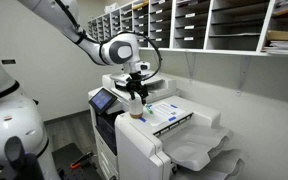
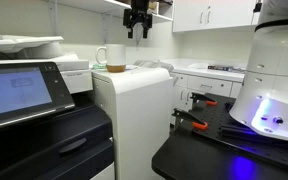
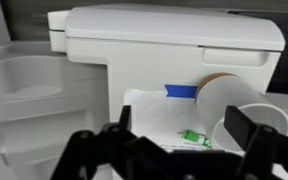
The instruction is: Move the cup away from you
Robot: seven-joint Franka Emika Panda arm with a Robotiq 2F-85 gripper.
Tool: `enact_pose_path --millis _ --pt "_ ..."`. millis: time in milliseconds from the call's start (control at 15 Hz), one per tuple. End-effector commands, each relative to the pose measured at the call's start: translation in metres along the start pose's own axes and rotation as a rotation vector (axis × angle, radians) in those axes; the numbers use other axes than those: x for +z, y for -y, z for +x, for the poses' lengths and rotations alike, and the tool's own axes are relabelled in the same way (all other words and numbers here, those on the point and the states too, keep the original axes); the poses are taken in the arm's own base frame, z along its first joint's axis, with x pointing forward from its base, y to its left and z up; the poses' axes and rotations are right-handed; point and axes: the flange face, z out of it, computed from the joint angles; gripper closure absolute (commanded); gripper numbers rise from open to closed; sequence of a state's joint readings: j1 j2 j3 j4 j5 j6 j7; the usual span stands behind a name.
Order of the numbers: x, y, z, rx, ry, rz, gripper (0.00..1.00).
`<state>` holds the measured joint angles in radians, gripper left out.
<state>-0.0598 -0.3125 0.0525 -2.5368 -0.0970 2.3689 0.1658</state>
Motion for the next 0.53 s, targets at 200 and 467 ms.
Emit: enact_pose_path --millis 200,467 --pt "0.000 0.006 0.005 0.003 0.010 0.045 0.00" --pt "0.011 0.016 0.018 0.061 0.009 0.125 0.00"
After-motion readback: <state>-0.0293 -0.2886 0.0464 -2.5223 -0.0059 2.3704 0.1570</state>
